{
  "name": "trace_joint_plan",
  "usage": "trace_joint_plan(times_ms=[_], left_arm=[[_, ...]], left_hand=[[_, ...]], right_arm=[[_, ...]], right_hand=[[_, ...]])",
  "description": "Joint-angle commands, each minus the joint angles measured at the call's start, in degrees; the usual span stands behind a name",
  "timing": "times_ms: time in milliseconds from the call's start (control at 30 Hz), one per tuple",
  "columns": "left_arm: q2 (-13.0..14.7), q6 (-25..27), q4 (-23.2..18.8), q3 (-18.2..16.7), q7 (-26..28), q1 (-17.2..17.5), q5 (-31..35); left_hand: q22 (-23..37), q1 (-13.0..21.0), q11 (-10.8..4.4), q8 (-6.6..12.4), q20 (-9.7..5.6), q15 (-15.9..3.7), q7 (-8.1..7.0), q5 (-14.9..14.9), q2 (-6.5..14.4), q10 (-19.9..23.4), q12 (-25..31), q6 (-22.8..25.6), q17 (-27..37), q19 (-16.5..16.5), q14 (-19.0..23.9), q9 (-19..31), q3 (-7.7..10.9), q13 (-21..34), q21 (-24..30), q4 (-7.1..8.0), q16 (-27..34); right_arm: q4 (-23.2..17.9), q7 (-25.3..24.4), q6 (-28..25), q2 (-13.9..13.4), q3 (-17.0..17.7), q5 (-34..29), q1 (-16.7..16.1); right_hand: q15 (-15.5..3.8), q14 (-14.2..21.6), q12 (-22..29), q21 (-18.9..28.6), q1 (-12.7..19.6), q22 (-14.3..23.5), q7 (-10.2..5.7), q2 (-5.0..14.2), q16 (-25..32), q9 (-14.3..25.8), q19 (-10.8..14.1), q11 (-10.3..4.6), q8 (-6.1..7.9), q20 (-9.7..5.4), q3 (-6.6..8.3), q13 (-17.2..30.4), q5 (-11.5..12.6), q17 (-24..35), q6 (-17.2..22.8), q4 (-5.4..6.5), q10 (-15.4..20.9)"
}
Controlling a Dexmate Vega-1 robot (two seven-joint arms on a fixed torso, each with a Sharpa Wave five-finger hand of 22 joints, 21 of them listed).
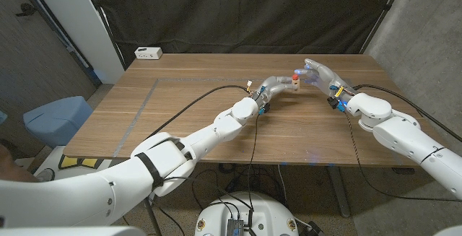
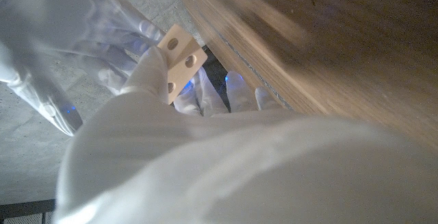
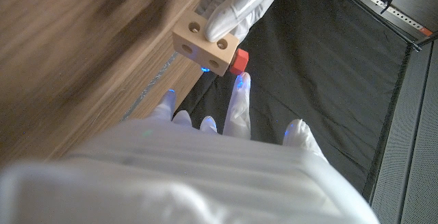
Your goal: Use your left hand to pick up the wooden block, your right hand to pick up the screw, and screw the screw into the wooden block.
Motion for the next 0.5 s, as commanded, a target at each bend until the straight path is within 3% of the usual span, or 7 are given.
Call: trace_joint_plan(times_ms=[33,500], left_arm=[[0.0,-0.1,0.0,0.1,0.0,0.0,0.0],[0.6,0.7,-1.8,0.0,0.4,0.7,0.2]], left_hand=[[0.2,0.1,0.16,0.35,-0.39,-2.50,0.31,0.2,0.8,0.5,0.4,1.0,0.2,0.2,0.5,0.2,2.03,0.4,0.1,1.51,0.3],[0.2,0.1,0.16,0.37,-0.41,-2.53,0.25,0.1,0.7,0.5,0.5,1.0,0.2,0.2,0.5,0.2,1.97,0.4,0.1,1.54,0.3]], right_arm=[[0.2,-0.7,0.2,0.4,0.0,-0.2,-0.1],[0.5,-0.5,0.0,0.4,-0.1,0.0,-0.3]], right_hand=[[-0.07,-3.6,-0.1,0.4,-0.2,0.2,-0.14,0.30,0.1,0.1,0.2,-0.01,-0.17,0.08,0.63,0.1,0.6,0.2,-0.7,0.04,-0.5],[-0.19,-3.7,-0.3,0.4,-0.2,0.2,-0.34,0.24,0.1,0.1,0.2,-0.31,-0.41,0.11,0.71,0.1,0.6,0.2,-1.4,-0.03,-1.0]])
